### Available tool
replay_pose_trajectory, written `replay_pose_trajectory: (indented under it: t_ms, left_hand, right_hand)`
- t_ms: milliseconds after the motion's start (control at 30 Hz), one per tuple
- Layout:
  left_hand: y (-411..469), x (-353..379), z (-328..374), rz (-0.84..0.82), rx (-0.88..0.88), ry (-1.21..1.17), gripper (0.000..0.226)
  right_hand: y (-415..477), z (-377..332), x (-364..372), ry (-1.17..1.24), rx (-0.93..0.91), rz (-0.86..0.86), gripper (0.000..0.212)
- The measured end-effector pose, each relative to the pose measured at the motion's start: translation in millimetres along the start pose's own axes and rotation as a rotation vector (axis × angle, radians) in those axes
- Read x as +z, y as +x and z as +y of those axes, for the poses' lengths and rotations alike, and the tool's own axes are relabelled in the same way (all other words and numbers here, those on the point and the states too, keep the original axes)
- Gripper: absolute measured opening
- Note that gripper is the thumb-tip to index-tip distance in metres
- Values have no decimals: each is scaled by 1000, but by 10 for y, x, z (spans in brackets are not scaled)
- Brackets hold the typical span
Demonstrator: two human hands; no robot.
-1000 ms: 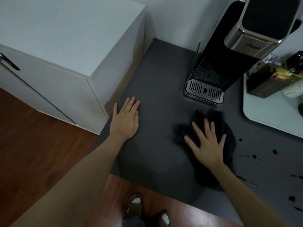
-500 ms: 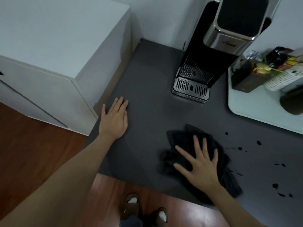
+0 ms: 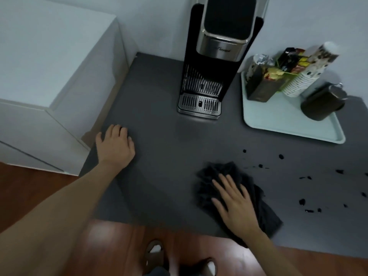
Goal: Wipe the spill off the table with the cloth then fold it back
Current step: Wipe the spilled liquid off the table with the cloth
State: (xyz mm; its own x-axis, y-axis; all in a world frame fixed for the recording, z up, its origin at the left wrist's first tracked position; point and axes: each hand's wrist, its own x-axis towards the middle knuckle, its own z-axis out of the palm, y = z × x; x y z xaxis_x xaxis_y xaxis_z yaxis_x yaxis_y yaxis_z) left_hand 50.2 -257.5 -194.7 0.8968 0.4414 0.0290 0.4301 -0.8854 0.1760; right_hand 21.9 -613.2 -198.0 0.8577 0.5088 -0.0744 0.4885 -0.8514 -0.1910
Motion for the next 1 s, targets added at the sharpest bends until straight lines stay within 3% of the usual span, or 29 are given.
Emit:
replay_pose_trajectory:
  t_ms: [133,200,300,467,600,733,800,867,1000]
  left_hand:
    - [-40,48,577,-26,54,-65,39]
    - [-70,145,914,-50,95,-116,43]
    - [-30,244,1126,-81,102,-107,49]
    - [8,383,1105,-96,55,-123,52]
    - [-3,367,1129,-65,65,-148,50]
    - [-1,373,1129,-46,63,-138,49]
    - [4,389,1123,-39,63,-127,48]
    - [8,391,1119,-39,62,-123,48]
    - [-11,369,1127,-46,60,-127,48]
  right_hand:
    - [308,555,-162,44,405,19,53]
    - [654,614,-176,34,447,17,54]
    - [875,319,-152,46,278,34,51]
    - [-108,240,-1,7,-86,2,48]
    - [-94,711,-111,4,231,24,53]
    - [895,871,-239,54,449,18,54]
    - [1288,692,-204,51,401,8,53]
    - [1352,420,-135,26,239,13,52]
    - [674,252,-78,-50,-122,31,49]
